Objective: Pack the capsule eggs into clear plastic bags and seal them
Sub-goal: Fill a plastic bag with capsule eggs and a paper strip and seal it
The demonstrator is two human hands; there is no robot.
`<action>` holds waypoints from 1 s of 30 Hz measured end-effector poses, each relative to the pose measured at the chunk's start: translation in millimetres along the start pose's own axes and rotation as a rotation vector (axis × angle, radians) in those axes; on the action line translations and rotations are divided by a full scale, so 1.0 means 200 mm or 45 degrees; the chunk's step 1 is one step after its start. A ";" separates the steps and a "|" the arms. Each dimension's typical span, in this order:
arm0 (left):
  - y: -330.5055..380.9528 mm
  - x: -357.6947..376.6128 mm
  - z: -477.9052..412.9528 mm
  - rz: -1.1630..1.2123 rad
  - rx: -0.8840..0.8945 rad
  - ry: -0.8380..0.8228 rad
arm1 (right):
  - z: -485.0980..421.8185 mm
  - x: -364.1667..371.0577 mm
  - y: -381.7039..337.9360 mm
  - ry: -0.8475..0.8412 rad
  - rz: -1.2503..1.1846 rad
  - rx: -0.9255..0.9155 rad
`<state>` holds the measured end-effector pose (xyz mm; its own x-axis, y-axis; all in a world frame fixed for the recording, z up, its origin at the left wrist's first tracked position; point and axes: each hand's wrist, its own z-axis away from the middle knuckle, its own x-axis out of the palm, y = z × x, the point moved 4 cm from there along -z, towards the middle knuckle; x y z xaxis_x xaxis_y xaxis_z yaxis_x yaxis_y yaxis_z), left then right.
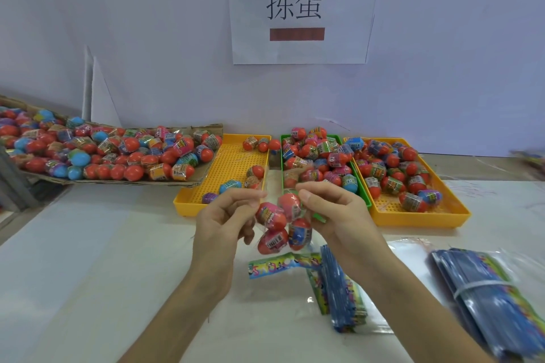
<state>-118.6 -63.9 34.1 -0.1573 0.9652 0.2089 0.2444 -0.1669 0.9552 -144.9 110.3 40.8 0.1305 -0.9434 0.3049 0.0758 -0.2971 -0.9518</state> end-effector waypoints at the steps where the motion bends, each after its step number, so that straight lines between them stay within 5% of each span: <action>1: 0.00 0.00 0.00 0.004 -0.006 0.003 | 0.00 0.00 -0.01 -0.005 -0.020 -0.012; 17: 0.08 0.05 0.06 0.470 -0.239 -0.126 | 0.04 0.04 -0.10 -0.615 -0.066 -0.182; 30: 0.07 0.02 0.05 0.430 -0.199 -0.217 | 0.06 0.06 -0.10 -0.561 -0.012 -0.293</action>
<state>-105.9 -60.4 46.4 0.0705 0.8683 0.4910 0.1046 -0.4960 0.8620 -133.7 105.5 63.7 0.5399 -0.8034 0.2512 -0.1345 -0.3770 -0.9164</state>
